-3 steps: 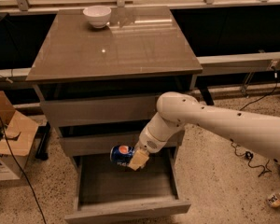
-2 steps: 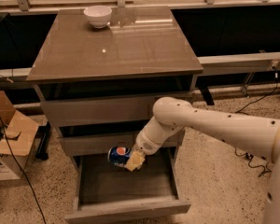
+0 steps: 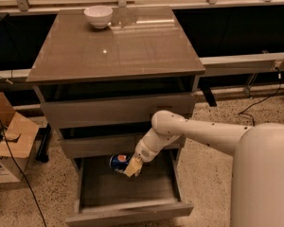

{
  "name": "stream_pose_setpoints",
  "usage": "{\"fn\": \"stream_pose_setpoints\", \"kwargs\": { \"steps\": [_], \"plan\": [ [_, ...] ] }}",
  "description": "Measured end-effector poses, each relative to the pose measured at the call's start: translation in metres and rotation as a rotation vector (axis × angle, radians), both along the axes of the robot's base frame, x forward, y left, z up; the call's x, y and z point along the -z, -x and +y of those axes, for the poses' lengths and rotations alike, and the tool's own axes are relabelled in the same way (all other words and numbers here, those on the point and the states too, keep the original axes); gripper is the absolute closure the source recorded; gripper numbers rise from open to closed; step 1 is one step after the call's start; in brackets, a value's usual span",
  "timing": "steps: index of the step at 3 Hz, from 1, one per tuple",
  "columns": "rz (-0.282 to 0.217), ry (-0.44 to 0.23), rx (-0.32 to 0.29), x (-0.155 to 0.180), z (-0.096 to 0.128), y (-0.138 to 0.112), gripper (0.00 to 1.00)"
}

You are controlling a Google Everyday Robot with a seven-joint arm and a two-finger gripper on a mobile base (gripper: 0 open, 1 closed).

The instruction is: Place pepsi can into bottom drawer

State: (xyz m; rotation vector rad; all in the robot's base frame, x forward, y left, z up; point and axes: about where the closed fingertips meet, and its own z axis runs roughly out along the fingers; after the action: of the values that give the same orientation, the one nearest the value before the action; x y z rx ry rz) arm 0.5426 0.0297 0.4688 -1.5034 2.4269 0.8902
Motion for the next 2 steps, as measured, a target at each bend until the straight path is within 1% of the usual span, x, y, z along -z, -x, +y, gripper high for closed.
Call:
{"fn": "stream_pose_setpoints", "kwargs": {
  "steps": [1,2],
  "plan": [
    [0.0,0.0,0.0,0.0,0.0,0.0,1.0],
    [-0.013,0.008,0.019,0.011,0.009,0.0,1.0]
  ]
}}
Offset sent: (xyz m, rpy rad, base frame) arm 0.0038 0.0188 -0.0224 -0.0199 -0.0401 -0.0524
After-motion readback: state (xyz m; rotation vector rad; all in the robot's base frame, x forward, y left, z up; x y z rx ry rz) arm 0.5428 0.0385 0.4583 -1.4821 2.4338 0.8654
